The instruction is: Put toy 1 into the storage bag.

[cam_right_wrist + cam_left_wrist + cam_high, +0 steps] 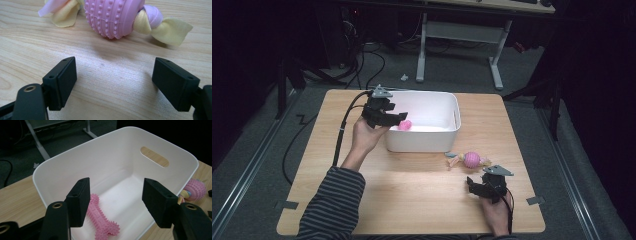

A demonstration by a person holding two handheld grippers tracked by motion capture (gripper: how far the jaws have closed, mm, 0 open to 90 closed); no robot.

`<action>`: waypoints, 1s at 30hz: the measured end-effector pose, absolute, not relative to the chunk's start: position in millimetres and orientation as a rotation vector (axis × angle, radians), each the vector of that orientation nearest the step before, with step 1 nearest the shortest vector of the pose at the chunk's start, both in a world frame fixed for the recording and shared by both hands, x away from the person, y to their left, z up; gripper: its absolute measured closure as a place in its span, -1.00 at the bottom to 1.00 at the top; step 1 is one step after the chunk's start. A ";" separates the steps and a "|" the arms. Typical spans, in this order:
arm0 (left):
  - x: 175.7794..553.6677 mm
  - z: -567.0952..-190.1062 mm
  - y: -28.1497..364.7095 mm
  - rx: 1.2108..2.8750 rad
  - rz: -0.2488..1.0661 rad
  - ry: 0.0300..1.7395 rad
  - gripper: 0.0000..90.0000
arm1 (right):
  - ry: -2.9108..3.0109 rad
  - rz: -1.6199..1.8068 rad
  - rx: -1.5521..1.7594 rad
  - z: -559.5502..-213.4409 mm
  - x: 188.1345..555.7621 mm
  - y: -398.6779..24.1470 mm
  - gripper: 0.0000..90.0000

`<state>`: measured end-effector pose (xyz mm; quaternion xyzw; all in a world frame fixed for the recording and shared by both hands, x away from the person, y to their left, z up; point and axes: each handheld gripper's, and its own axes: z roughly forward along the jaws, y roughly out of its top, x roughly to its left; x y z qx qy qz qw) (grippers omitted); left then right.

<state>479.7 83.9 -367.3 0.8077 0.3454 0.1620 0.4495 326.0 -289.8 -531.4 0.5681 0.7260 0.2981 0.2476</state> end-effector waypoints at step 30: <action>423.2 -388.5 139.2 1.890 0.434 0.926 -0.23 | 1.979 0.811 1.553 -531.3 326.1 -289.7 -0.56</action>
